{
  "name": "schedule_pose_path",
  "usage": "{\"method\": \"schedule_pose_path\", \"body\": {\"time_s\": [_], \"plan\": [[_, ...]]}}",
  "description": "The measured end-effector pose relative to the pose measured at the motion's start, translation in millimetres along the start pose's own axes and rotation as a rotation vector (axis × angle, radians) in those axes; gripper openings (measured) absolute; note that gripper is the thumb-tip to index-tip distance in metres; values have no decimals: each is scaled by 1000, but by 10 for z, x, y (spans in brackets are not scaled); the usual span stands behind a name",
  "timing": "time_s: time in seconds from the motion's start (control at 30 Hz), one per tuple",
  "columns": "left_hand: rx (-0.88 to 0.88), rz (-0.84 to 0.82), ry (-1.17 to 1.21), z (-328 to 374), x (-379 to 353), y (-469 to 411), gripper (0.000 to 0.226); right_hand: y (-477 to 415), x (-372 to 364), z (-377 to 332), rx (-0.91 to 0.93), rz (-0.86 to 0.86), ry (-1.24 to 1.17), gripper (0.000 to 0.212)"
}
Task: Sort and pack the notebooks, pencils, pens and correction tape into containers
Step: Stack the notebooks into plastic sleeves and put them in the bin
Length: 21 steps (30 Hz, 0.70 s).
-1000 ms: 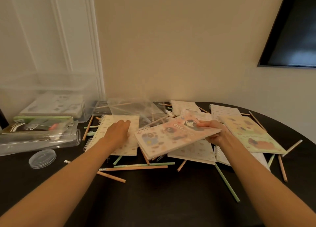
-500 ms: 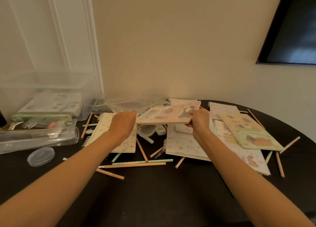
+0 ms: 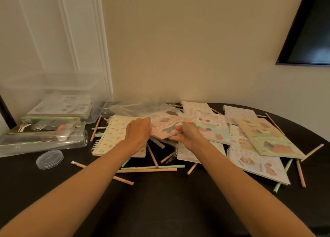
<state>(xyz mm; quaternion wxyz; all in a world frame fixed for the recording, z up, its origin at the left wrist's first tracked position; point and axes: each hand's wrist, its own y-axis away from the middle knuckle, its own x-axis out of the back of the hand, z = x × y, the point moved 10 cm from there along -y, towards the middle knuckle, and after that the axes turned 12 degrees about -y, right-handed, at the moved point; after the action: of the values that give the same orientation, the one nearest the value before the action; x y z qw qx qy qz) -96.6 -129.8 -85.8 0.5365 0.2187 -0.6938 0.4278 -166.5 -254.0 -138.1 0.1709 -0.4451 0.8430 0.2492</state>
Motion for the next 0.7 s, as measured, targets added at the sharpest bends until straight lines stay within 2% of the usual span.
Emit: {"method": "schedule_pose_path", "body": {"time_s": [0.13,0.27,0.4,0.47,0.53,0.6,0.63,0.7], "plan": [[0,59,95,11,181,-65,15,-13,-145,21,-36,-4,-248,51],[-93,76,227,76,376,-80,18,-110,-280,46,-93,18,-380,47],[-254,52,312,174,511,44,21,-296,-376,178,-155,38,-479,43],[-250,-1,405,110,461,69,26,-340,-356,205,-120,59,-460,44],[-131,-20,592,-74,391,19,31,-343,-353,240,-84,31,-493,53],[134,6,735,-372,264,-94,27,-327,-395,314,-89,-2,-546,62],[302,-17,788,-519,169,-103,34,-311,-414,350,-90,-4,-565,64],[528,-207,1003,-612,-151,-74,37,-292,-460,416,-106,-2,-588,64]]}}
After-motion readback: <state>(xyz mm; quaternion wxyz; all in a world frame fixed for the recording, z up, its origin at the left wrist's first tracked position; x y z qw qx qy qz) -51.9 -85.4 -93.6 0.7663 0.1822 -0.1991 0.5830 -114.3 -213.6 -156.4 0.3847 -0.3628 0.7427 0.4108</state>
